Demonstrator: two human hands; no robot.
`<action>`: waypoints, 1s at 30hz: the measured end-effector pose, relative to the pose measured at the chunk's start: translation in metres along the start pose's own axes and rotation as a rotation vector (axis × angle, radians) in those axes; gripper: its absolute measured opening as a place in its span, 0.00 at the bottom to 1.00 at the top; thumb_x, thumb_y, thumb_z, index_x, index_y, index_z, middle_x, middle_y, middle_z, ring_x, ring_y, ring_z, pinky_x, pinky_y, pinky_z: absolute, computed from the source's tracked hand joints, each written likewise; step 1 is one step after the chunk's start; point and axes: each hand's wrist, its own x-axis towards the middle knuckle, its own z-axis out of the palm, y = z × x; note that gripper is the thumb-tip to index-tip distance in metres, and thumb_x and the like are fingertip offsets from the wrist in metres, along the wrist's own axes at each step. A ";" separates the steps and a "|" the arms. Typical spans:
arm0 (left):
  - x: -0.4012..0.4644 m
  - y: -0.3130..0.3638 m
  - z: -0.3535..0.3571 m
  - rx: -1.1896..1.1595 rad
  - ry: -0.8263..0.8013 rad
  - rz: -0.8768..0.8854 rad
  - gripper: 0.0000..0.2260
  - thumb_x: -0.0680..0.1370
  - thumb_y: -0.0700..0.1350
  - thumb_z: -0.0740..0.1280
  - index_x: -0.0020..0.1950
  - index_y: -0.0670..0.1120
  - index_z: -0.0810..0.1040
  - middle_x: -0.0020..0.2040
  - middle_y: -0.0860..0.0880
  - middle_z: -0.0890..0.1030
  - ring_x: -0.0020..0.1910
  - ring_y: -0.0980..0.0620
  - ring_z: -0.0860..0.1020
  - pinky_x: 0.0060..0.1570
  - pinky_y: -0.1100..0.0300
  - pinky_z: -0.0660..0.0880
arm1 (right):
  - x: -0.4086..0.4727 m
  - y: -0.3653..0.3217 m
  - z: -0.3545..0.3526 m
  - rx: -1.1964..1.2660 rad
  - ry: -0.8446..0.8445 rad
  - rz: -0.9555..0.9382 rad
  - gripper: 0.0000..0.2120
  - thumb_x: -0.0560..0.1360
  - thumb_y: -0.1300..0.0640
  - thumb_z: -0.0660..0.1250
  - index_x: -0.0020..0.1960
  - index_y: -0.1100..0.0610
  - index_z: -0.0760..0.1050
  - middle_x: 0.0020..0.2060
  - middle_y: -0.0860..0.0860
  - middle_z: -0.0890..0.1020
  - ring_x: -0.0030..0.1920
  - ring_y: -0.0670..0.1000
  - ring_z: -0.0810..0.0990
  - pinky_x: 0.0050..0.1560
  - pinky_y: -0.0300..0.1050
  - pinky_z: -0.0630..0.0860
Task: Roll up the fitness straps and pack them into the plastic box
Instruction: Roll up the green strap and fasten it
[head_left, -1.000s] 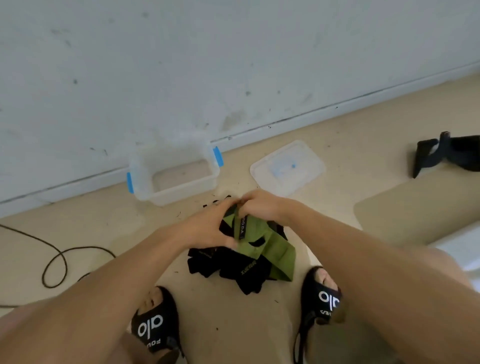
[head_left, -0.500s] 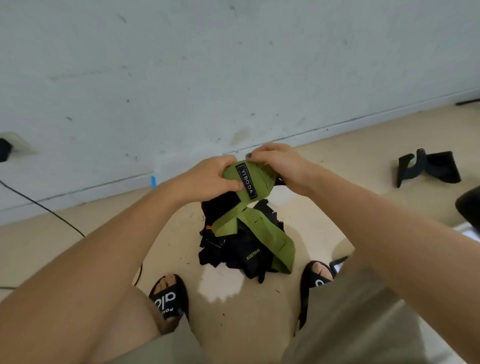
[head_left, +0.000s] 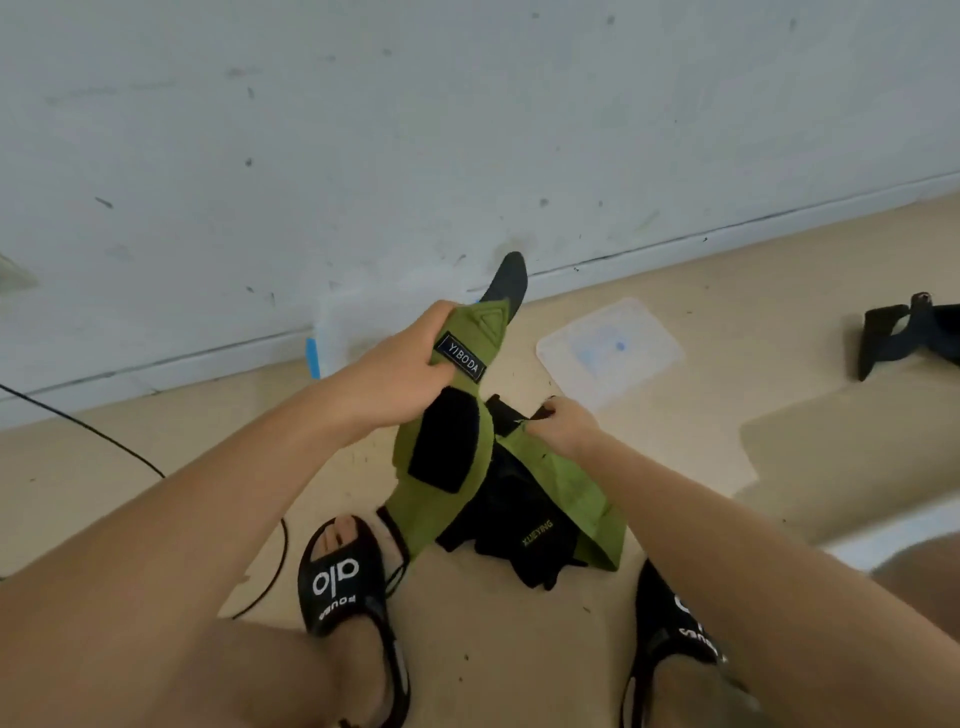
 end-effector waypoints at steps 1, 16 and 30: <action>0.005 -0.005 -0.005 -0.038 -0.011 -0.033 0.27 0.82 0.35 0.59 0.71 0.64 0.64 0.58 0.47 0.79 0.58 0.44 0.80 0.60 0.42 0.78 | 0.011 0.002 0.008 -0.047 -0.019 -0.009 0.29 0.79 0.52 0.67 0.77 0.62 0.66 0.67 0.59 0.77 0.61 0.59 0.77 0.58 0.49 0.76; 0.036 -0.022 -0.020 -0.053 0.103 -0.110 0.36 0.82 0.36 0.61 0.77 0.69 0.49 0.56 0.41 0.81 0.53 0.38 0.82 0.56 0.40 0.79 | 0.071 0.027 0.018 -0.073 0.024 -0.044 0.05 0.74 0.60 0.68 0.45 0.62 0.75 0.42 0.57 0.80 0.45 0.59 0.80 0.44 0.52 0.77; -0.007 0.014 -0.033 -0.100 0.176 0.005 0.21 0.80 0.36 0.63 0.71 0.53 0.75 0.60 0.54 0.78 0.59 0.53 0.78 0.61 0.50 0.78 | -0.097 -0.056 -0.086 0.303 -0.037 -0.315 0.07 0.81 0.62 0.66 0.54 0.57 0.83 0.50 0.55 0.87 0.49 0.52 0.85 0.52 0.44 0.82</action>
